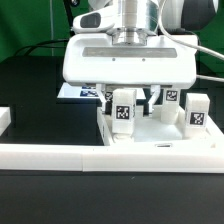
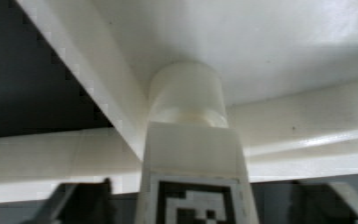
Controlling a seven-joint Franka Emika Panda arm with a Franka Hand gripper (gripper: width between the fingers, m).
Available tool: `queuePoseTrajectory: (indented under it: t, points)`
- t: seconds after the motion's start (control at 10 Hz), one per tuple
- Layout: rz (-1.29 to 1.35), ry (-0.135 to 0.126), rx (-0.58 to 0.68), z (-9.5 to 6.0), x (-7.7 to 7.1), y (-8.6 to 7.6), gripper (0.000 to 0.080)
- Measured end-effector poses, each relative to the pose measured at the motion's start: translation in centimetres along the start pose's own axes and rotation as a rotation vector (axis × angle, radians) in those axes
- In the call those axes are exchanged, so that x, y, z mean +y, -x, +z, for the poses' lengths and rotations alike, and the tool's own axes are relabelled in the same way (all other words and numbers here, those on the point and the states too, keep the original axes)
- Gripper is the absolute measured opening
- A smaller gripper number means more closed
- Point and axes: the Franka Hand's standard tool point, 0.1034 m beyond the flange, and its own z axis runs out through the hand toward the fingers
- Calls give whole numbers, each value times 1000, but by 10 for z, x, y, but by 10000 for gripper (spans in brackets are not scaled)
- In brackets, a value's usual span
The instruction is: Assemble square table
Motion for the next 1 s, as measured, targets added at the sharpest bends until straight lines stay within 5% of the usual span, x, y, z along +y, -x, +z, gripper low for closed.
queuePoseTrajectory:
  t: [0.1, 0.7, 1.0]
  points:
    - [0, 0, 0, 0, 0, 0, 613]
    - [0, 0, -2, 1, 0, 1, 649]
    - [24, -38, -81, -19, 2, -12, 649]
